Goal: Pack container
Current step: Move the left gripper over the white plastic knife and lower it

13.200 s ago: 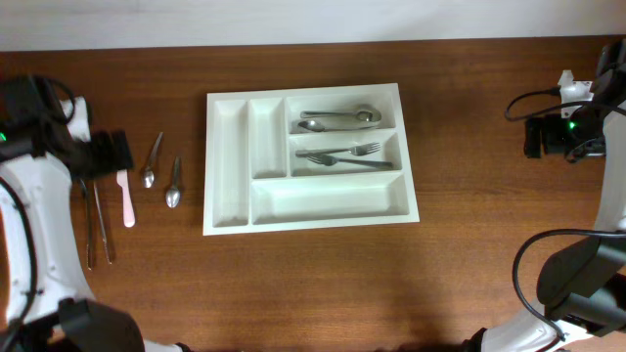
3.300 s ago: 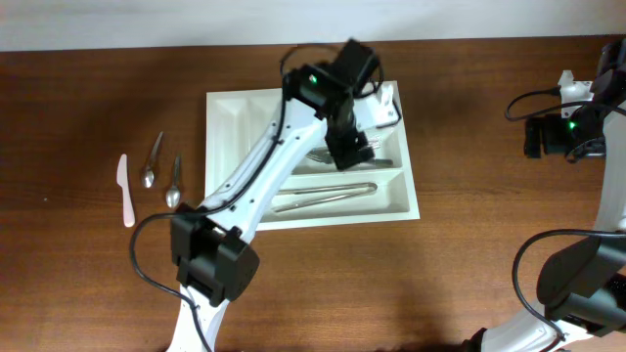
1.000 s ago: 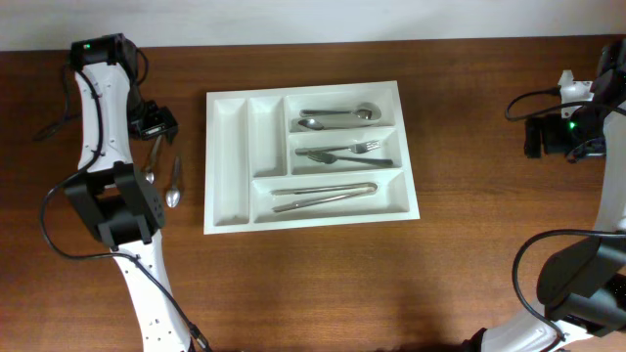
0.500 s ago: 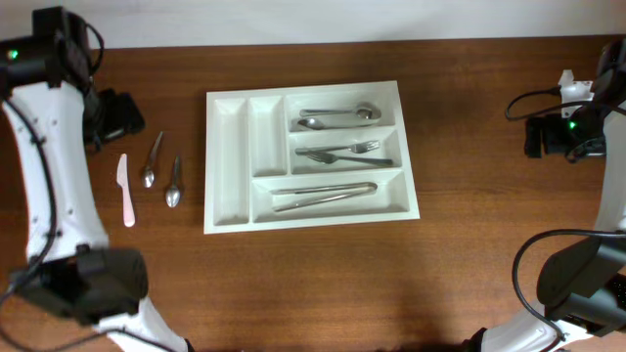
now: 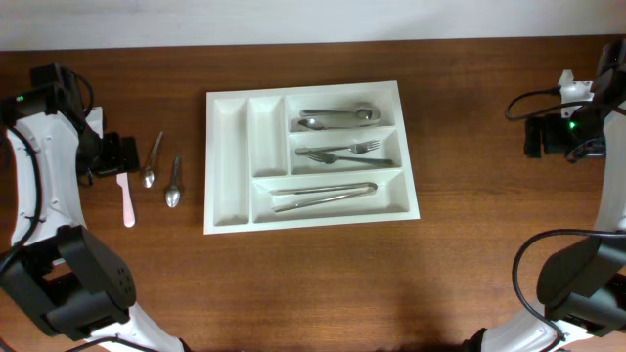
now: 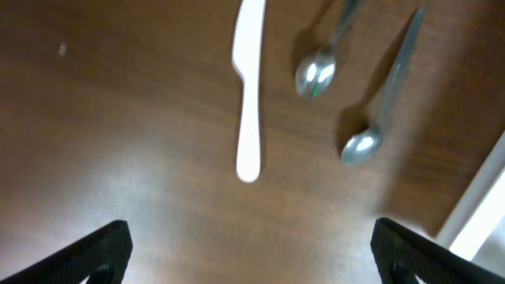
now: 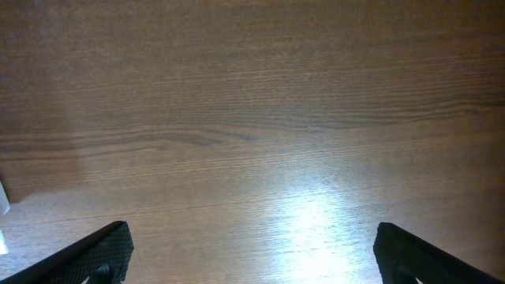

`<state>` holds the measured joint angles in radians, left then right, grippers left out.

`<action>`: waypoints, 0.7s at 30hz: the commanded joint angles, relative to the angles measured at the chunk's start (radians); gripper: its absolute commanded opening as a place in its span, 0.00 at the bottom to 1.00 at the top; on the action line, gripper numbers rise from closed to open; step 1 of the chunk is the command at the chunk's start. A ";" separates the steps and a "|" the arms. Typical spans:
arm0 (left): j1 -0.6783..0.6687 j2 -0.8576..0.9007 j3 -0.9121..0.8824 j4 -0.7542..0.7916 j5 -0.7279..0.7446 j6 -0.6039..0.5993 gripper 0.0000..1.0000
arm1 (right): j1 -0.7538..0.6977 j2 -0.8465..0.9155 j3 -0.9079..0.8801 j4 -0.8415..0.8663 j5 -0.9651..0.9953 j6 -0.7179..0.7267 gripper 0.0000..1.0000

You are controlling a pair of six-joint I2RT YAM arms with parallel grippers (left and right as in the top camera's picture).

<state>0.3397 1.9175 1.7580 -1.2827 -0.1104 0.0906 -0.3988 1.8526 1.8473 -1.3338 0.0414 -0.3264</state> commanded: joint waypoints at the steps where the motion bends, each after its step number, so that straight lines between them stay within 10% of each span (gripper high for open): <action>1: 0.013 -0.003 -0.035 0.028 0.043 0.084 0.99 | -0.001 0.002 -0.003 0.000 0.008 -0.006 0.99; 10: 0.013 -0.003 -0.208 0.205 0.043 0.112 0.99 | -0.001 0.002 -0.003 0.000 0.008 -0.006 0.99; 21: 0.059 -0.002 -0.285 0.269 -0.044 -0.129 0.99 | -0.001 0.002 -0.003 0.000 0.008 -0.006 0.99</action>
<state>0.3748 1.9175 1.4834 -1.0164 -0.1116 0.0605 -0.3988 1.8526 1.8473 -1.3338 0.0414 -0.3260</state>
